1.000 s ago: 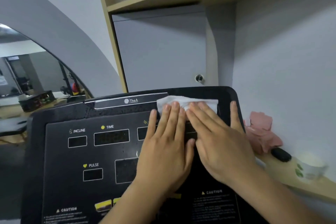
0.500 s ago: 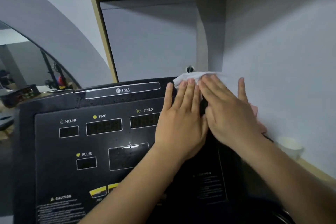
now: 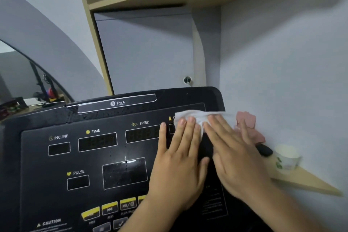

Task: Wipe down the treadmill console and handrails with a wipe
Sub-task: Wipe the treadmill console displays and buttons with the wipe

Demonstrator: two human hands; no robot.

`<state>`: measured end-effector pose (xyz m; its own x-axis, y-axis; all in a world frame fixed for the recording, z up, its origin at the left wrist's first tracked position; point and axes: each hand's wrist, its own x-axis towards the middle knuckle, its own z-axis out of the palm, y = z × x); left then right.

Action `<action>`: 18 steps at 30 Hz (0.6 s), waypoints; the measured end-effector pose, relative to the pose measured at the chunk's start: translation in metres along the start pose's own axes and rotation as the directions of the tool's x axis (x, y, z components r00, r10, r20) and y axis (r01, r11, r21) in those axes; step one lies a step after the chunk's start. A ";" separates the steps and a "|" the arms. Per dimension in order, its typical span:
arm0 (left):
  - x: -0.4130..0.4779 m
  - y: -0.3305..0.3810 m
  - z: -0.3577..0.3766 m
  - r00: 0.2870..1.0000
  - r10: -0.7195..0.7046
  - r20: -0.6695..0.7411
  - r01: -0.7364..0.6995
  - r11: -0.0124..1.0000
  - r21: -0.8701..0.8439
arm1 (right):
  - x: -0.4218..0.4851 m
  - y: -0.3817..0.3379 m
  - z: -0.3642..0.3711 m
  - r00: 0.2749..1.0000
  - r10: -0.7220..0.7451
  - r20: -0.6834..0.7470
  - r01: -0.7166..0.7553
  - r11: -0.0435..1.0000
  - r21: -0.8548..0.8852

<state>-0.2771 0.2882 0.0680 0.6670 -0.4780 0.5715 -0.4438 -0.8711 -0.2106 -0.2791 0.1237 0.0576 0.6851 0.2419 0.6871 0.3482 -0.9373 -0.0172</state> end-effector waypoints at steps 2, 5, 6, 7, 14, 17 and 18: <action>0.005 -0.001 0.001 1.000 0.014 -0.006 -0.014 0.998 0.054 | 0.007 0.004 -0.002 1.000 -0.012 0.005 0.012 1.000 -0.007; 0.031 -0.003 -0.012 1.000 -0.010 -0.023 0.013 0.992 0.125 | 0.042 0.006 -0.014 0.999 0.017 0.032 -0.014 0.997 -0.082; 0.031 -0.003 -0.012 1.000 -0.017 -0.022 0.020 0.994 0.106 | 0.045 0.004 -0.015 0.999 0.017 0.041 -0.013 0.995 -0.103; 0.025 -0.003 -0.009 1.000 -0.021 -0.010 0.021 0.997 0.073 | 0.040 0.002 -0.013 0.999 0.017 0.044 -0.012 0.993 -0.117; 0.012 -0.012 -0.008 0.999 -0.025 -0.028 0.028 0.993 0.116 | 0.031 -0.011 -0.012 0.996 -0.007 0.085 0.015 0.995 -0.100; 0.007 -0.017 -0.010 0.998 -0.058 -0.010 0.059 0.994 0.097 | 0.041 -0.017 -0.015 0.995 0.007 0.096 0.008 0.988 -0.151; -0.004 -0.018 -0.006 0.998 -0.060 0.000 0.060 0.996 0.070 | 0.030 -0.022 -0.010 0.996 0.002 0.094 0.013 0.988 -0.154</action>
<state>-0.2754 0.3066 0.0742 0.6923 -0.4248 0.5833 -0.3599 -0.9039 -0.2312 -0.2723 0.1487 0.0858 0.7431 0.2625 0.6155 0.2541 -0.9616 0.1034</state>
